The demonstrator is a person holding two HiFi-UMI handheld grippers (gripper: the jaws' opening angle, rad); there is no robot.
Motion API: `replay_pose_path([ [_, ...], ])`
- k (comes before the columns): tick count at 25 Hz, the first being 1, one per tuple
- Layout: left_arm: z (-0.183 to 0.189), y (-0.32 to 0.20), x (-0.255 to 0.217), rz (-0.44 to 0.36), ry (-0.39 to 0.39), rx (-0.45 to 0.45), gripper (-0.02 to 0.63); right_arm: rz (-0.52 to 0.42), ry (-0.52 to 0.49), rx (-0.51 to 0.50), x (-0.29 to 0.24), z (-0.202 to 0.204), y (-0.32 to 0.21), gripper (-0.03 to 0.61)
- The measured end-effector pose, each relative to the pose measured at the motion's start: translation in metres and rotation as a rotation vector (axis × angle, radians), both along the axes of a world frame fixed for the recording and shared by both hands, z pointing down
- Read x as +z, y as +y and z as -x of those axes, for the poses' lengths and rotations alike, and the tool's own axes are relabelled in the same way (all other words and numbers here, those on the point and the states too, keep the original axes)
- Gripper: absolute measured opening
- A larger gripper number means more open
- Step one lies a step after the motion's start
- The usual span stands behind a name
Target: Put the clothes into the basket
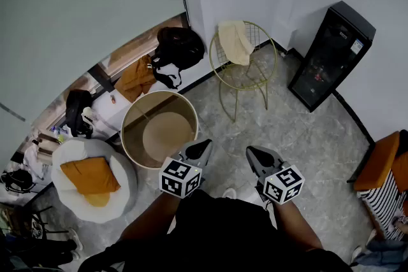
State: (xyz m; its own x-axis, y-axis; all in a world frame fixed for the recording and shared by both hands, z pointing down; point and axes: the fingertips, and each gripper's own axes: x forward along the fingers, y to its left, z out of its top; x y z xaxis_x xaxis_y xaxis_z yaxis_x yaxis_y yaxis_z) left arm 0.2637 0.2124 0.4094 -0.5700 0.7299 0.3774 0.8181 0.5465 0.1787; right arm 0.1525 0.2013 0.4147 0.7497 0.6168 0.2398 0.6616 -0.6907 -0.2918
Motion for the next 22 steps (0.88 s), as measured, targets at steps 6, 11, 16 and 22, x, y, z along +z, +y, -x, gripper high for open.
replay_pose_path([
  [6,0.001,0.0,0.001,-0.004,0.003,0.006,0.003,0.001,0.003,-0.003,-0.001,-0.001,-0.001,0.012],
  [11,0.004,0.002,0.001,-0.004,0.006,0.012,0.003,-0.008,0.015,0.008,0.0,0.002,0.001,0.012],
  [16,0.008,0.001,0.004,-0.006,0.014,0.017,0.003,-0.005,0.051,-0.005,-0.003,0.001,-0.002,0.014],
  [22,0.015,-0.001,0.01,-0.029,0.045,0.038,0.003,0.013,0.051,-0.012,-0.005,-0.003,-0.004,0.014],
])
